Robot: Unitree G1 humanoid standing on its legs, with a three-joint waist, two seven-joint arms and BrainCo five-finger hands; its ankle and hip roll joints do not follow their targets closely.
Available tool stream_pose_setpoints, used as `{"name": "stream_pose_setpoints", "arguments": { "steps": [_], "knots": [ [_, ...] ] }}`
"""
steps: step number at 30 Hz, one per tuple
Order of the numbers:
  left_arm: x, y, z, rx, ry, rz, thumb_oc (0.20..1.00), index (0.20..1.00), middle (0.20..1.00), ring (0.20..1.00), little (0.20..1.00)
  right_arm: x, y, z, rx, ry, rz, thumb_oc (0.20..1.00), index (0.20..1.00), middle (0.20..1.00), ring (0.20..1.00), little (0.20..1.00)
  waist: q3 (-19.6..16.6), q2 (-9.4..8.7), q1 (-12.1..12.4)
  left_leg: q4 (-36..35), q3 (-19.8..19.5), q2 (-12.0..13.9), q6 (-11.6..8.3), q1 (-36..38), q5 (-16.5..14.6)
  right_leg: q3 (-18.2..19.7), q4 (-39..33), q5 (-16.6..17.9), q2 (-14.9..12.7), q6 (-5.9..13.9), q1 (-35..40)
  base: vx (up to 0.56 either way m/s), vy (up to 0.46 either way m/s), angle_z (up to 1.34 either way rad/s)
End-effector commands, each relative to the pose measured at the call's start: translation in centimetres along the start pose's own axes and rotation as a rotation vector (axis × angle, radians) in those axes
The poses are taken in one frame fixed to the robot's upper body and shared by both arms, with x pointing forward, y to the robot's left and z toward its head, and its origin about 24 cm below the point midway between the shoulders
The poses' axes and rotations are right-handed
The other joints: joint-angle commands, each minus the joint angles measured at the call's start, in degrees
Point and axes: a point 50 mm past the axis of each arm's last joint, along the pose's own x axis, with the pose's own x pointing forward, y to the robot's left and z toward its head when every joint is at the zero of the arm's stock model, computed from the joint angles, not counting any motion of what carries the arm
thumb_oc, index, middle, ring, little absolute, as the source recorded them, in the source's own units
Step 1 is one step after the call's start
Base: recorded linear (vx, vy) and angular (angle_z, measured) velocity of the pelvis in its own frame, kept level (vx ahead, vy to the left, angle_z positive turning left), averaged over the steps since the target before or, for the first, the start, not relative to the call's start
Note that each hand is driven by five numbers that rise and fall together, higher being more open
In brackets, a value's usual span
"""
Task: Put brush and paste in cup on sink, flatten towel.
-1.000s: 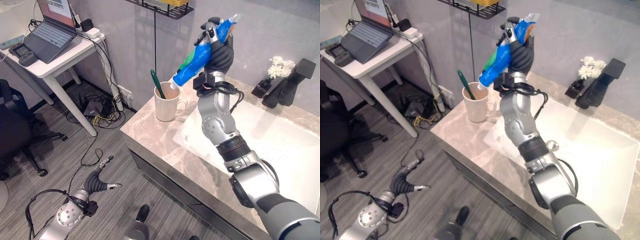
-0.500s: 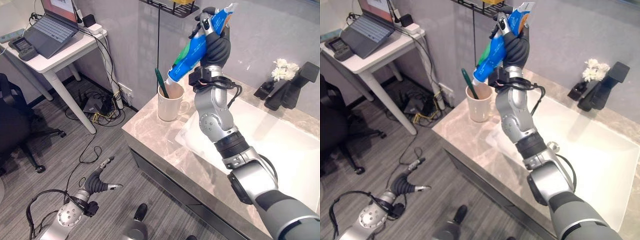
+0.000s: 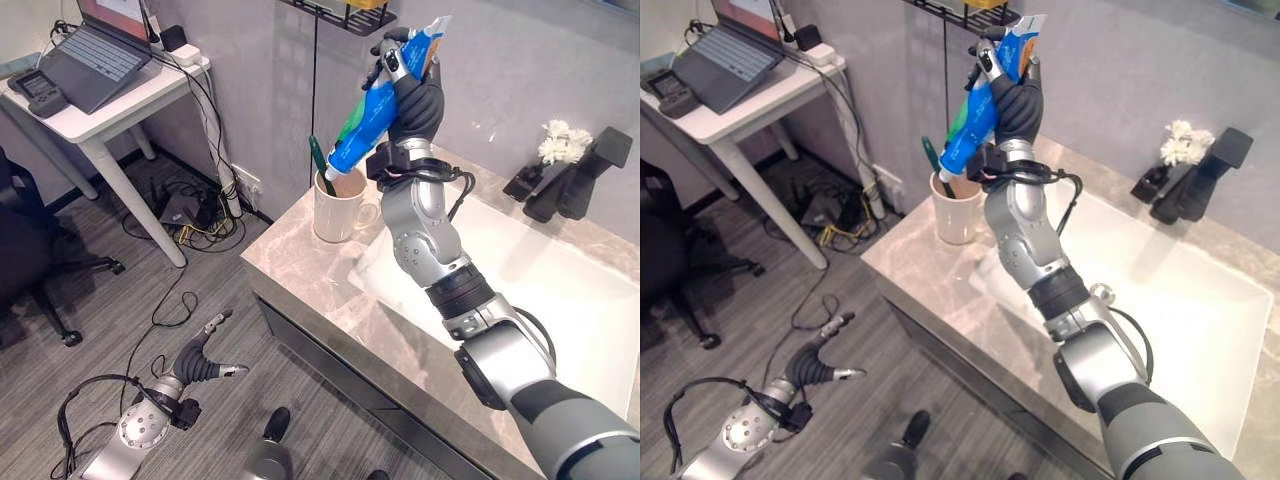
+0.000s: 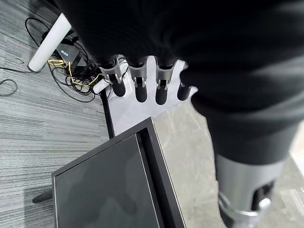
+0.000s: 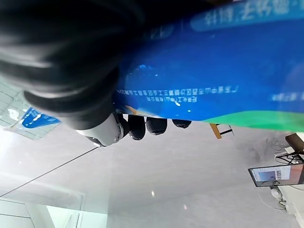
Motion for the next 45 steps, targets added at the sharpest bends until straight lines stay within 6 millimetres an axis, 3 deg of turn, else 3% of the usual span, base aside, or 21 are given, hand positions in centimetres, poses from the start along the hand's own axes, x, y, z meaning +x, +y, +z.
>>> {"name": "stream_pose_setpoints", "arguments": {
  "steps": [1,18,45],
  "knots": [
    [-0.1,0.6,0.6,0.051,-0.047,0.001,1.0,1.0,1.0,1.0,1.0,1.7,2.0,2.9,-0.046,-0.13,0.117,0.2,0.2,0.2,0.2,0.2,-0.8,-1.89,0.2,0.3,1.3,-4.4,3.38,0.8,-3.1,4.0,0.0,4.9,-2.9,0.33,3.6,0.0,0.0,0.0],
    [-0.4,1.4,3.7,0.021,-0.173,0.013,1.0,1.0,1.0,1.0,1.0,1.4,1.6,2.2,-0.071,-0.106,0.11,0.2,0.2,0.2,0.2,0.2,-0.4,-2.19,0.3,0.3,1.5,-4.2,3.49,0.7,-3.0,4.1,0.0,5.0,-2.8,0.3,3.3,0.0,0.0,0.0],
    [-0.7,1.9,5.8,-0.01,-0.27,0.036,1.0,1.0,1.0,1.0,1.0,0.9,1.3,1.4,-0.174,-0.083,0.147,0.2,0.2,0.2,0.2,0.2,-0.1,-2.22,0.1,0.3,2.0,-4.3,3.8,0.4,-3.1,4.9,0.0,5.3,-2.7,0.34,2.6,0.0,0.0,0.0]
  ]
}}
